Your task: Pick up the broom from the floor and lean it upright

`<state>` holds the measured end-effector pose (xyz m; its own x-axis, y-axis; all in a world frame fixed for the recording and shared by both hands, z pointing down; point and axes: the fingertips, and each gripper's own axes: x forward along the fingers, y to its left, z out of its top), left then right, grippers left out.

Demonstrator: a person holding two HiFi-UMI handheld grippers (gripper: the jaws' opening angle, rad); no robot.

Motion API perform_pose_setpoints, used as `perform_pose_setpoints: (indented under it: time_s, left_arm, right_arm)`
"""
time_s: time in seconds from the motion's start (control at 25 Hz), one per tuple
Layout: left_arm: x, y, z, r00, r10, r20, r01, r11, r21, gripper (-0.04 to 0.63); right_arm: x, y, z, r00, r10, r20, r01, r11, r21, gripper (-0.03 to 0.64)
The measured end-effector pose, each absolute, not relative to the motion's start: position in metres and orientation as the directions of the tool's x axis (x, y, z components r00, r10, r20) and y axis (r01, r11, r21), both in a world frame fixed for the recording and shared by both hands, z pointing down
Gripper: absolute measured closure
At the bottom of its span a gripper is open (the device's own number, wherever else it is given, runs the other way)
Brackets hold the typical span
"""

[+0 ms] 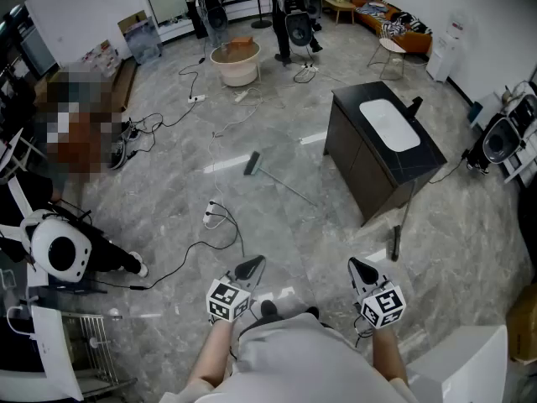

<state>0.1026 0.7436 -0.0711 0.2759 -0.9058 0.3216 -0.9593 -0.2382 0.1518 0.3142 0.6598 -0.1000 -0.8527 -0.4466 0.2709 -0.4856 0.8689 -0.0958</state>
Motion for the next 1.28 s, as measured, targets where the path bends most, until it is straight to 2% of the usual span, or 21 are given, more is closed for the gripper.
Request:
perform_pose_setpoints:
  time_s: [1.0, 1.28]
  left_arm:
    - [0.175, 0.722, -0.058, 0.242, -0.909, 0.340, -0.966, -0.193, 0.172, 0.584]
    - [0.171, 0.705, -0.054, 0.243, -0.901, 0.359, -0.967, -0.194, 0.167, 0.584]
  right_arm:
    - [0.372, 0.630, -0.074, -0.870, -0.399, 0.290, -0.439, 0.894, -0.085, 0.617]
    - [0.365, 0.612, -0.069, -0.875, -0.385, 0.293, -0.428, 0.898, -0.096, 0.617]
